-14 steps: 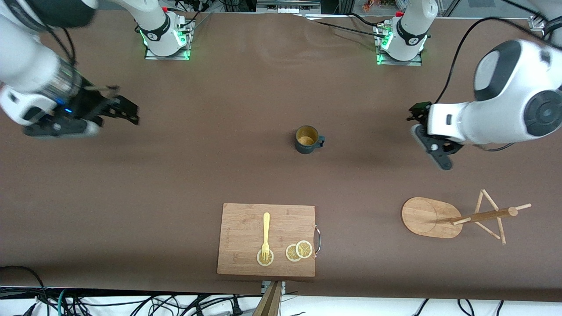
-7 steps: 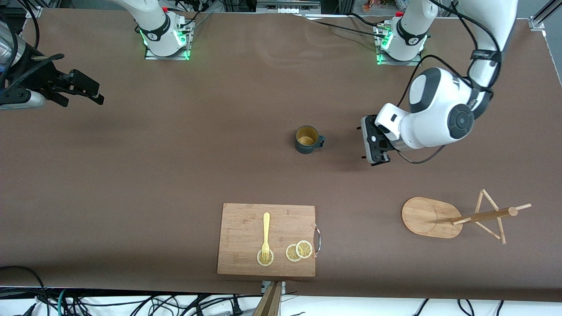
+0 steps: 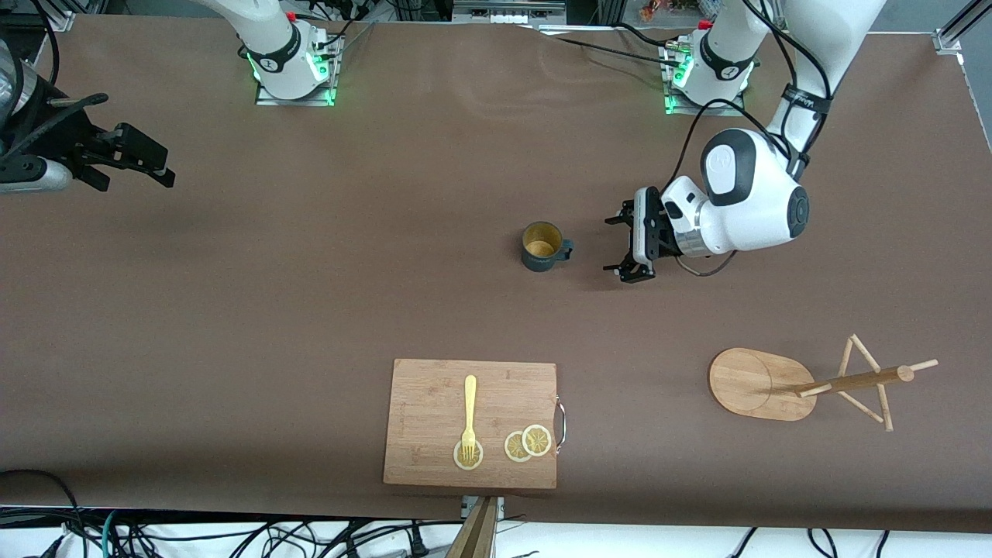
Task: Pass cup and hang on rack
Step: 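Release the mug and withdraw the right gripper while the left gripper approaches, then grasp the teal mug's handle with the left gripper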
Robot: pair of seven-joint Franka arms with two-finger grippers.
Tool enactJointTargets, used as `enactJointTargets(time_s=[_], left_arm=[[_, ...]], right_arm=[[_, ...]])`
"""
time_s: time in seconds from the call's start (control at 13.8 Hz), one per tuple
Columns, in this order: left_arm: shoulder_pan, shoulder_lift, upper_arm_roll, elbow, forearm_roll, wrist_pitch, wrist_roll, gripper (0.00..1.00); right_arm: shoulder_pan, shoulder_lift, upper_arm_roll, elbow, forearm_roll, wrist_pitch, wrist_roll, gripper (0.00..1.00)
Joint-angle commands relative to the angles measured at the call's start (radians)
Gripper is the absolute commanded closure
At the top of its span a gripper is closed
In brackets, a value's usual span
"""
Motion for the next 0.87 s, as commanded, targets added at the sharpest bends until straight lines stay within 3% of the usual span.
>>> enactJointTargets(time_s=[0.0,0.22,0.51,0.8], left_arm=[[0.015,0.001,-0.002,-0.081,-0.223,0.016,0.283,0.00],[0.035,0.075,0.012,-0.110,-0.419,0.001,0.565,0.00],[0.050,0.181,0.012,-0.109,-0.566,-0.050,0.762,0.00],[0.045,0.247,0.012,-0.100,-0.681,-0.078,0.841,0.00]], right_arm=[[-0.193,-0.005,0.150,0.012,-0.008,-0.049,-0.058,0.00],[-0.395,-0.012,0.339,0.012,-0.012,-0.080,-0.064,0.00],[-0.400,-0.011,0.355,0.014,-0.057,-0.080,-0.068,0.00],[-0.399,-0.002,0.352,0.021,-0.075,-0.079,-0.082,0.00]])
